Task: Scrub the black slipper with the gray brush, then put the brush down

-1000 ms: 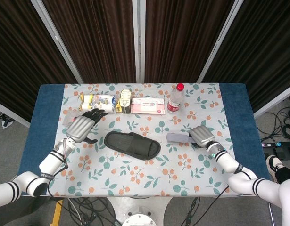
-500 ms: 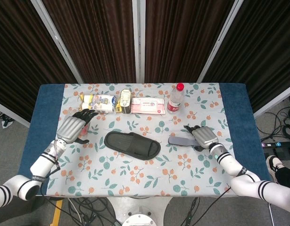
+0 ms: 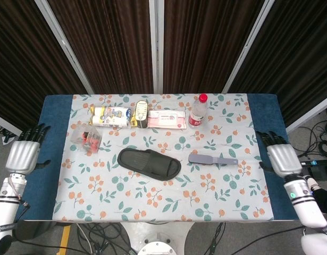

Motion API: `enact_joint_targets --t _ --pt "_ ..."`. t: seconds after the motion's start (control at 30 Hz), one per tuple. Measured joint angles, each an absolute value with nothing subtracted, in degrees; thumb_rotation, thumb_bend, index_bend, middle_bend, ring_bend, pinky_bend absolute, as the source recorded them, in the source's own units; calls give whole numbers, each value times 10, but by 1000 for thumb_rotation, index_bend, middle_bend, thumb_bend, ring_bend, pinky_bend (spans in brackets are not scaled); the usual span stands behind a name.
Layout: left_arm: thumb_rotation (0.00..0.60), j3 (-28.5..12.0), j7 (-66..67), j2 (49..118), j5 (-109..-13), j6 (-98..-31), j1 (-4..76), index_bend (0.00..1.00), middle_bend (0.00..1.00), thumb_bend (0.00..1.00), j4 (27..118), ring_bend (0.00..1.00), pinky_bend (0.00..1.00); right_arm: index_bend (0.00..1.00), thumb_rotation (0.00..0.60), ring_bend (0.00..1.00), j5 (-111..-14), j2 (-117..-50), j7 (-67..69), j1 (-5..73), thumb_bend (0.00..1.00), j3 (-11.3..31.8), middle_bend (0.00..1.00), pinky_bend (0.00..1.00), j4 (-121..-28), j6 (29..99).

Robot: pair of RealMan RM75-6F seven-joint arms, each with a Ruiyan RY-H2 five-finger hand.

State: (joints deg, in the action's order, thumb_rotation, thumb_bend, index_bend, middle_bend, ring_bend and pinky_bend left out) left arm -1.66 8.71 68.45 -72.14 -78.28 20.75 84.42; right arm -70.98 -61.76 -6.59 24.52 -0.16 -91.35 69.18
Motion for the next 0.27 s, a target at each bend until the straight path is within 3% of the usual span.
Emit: enact_joint_targets --t 0.27 --pt "600 18 130 684 -767 -908 104 145 177 139 881 90 165 0 600 0 -764 -601 -27 130 145 -33 0 0 -937 822"
